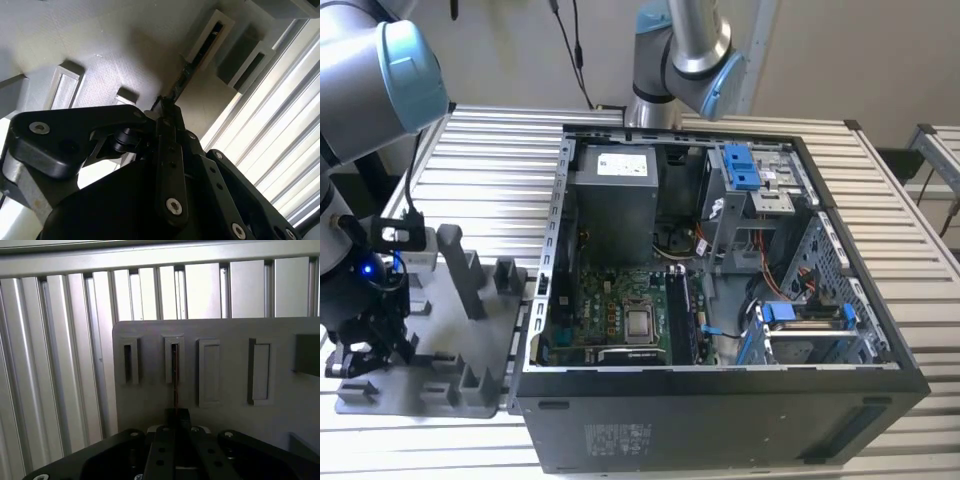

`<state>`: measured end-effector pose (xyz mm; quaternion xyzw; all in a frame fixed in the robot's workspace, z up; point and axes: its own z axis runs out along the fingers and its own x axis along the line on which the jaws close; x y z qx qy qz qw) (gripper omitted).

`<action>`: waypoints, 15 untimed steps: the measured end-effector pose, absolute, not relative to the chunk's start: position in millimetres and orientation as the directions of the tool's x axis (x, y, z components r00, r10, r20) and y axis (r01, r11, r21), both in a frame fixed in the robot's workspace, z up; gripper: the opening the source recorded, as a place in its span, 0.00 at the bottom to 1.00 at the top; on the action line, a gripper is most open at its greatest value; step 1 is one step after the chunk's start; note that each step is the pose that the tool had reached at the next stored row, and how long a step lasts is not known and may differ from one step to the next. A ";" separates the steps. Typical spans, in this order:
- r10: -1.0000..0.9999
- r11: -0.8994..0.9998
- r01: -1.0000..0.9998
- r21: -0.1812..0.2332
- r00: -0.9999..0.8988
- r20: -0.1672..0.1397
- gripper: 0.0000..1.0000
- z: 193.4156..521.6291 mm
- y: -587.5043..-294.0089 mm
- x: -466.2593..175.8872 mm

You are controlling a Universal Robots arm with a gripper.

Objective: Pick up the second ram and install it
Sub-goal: 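Pick up the second ram and move it above second insertion slot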

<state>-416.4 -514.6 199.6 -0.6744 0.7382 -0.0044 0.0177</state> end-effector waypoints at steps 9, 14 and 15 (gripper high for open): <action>-0.996 0.091 -0.995 -0.030 -0.090 -0.020 0.14 212.1 -514.5 -416.5; -0.996 0.091 -0.995 -0.030 -0.090 -0.020 0.14 220.3 -514.6 -416.4; -0.996 0.091 -0.995 -0.030 -0.090 -0.020 0.14 222.1 -514.6 -416.4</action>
